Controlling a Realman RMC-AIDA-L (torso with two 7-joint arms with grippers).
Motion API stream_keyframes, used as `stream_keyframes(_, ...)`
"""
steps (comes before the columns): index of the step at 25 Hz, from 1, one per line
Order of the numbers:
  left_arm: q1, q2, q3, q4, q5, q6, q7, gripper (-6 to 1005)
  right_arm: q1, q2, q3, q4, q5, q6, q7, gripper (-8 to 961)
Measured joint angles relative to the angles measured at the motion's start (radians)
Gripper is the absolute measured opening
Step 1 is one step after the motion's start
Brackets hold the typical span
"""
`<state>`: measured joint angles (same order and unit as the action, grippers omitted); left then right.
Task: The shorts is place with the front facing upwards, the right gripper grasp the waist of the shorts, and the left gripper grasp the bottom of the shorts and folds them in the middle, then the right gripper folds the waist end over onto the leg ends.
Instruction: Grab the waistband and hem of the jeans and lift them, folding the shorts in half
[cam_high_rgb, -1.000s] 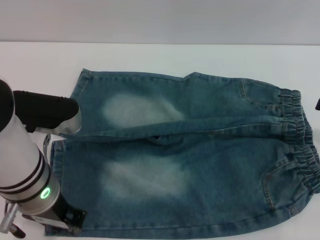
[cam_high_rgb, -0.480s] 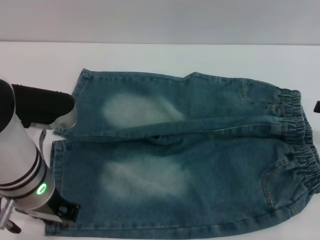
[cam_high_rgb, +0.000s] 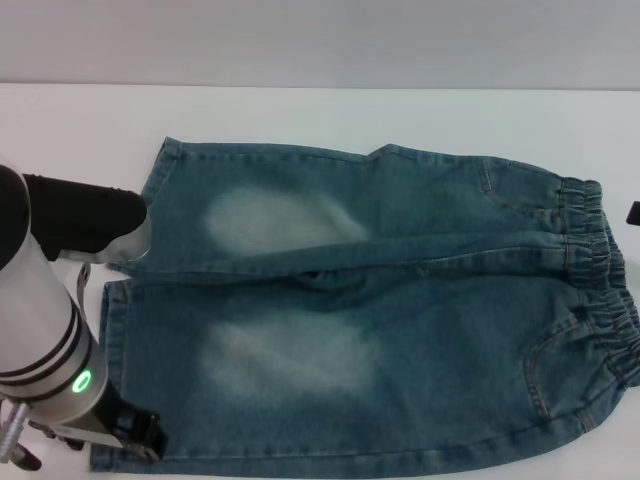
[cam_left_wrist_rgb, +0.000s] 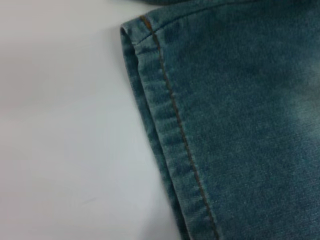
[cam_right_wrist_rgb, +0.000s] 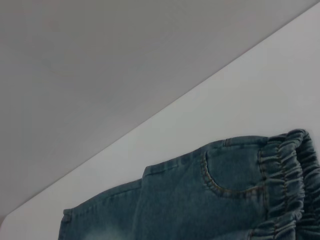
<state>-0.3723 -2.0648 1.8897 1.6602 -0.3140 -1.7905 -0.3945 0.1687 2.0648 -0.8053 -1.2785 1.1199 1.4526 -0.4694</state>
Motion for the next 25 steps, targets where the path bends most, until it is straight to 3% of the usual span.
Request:
stream_keyframes(10, 0.004, -0.001, 0.000, -0.034, -0.009, 0.018, 0.006, 827, 0.001, 0.000, 0.000, 0.001, 0.000, 0.000, 0.000, 696)
stream_keyframes(25, -0.002, -0.002, 0.002, -0.039, -0.031, 0.019, 0.005, 787, 0.006, 0.000, 0.000, 0.002, 0.000, 0.000, 0.000, 693)
